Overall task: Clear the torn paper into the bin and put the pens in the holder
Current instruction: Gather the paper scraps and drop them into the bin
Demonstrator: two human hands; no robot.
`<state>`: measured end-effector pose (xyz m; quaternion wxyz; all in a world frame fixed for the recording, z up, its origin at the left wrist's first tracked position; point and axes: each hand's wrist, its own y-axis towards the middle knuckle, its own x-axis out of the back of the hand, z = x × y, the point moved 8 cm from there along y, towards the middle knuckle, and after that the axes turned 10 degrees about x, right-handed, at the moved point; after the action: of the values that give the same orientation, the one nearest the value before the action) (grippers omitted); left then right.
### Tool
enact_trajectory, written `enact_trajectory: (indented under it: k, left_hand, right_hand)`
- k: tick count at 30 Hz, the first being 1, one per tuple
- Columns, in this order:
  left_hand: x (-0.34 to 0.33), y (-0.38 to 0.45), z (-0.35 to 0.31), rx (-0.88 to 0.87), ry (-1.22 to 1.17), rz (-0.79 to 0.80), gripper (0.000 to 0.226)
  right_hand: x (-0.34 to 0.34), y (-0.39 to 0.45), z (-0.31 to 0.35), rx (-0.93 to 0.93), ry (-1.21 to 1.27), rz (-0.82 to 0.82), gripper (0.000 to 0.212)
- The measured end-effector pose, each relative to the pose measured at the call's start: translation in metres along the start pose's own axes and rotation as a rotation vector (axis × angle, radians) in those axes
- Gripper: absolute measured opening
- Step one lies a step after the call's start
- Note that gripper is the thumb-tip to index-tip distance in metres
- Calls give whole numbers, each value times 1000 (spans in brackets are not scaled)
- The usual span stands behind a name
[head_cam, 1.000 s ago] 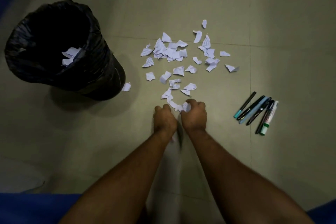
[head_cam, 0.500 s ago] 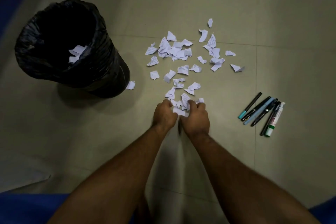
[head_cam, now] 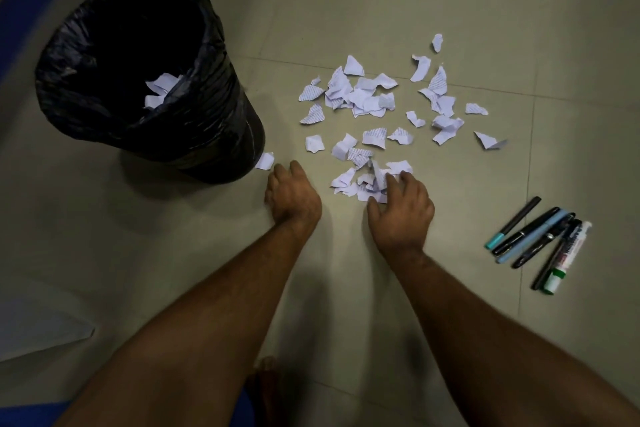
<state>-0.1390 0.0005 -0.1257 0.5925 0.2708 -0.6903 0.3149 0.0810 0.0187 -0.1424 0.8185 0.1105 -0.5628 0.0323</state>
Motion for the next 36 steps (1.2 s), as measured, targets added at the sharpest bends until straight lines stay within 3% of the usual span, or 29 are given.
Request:
enact_trajectory:
  k: [3,10,12,14,16,19,21,23,26,29,33,36]
  left_hand:
    - [-6,7,1,82,-47,39,41]
    - [-1,25,9,143,-6,-82,37]
    - [-9,26,3,62,42,-47,35]
    - [-14,14,-14,-135,43,-36,35]
    - [-8,1,-26,-278,29,-108,38]
    - [-5,13,-15,-146,-11,-142,47]
    - [-13,29,1,18,-25,-65,55]
    - [-25,39,7,52,18,27,62]
    - [-37,24,-19,-167,118,114,67]
    - [-31,-9,-54,-390,-40,143,62]
    - [-18,-8,-70,-446,-234,63,52]
    - [-13,-3,-78,-530,-160,205,60]
  right_hand:
    - [-1,-2,1,-19,0,-3,55]
    - [-1,2,1,-29,-53,9,56]
    - [-3,1,4,-29,-107,27,56]
    - [-5,0,4,-22,-137,33,55]
    - [-6,-2,4,-2,-150,21,53]
    - [-9,-4,0,34,-159,-1,51]
    - [-10,-5,0,49,-155,-19,50]
    - [-10,-5,1,58,-155,-23,50]
    - [-11,-5,1,62,-161,-12,51]
    - [-9,-5,1,53,-151,-15,52]
    - [-9,-5,0,42,-127,-19,58]
    - [-7,-6,0,46,-65,-34,60]
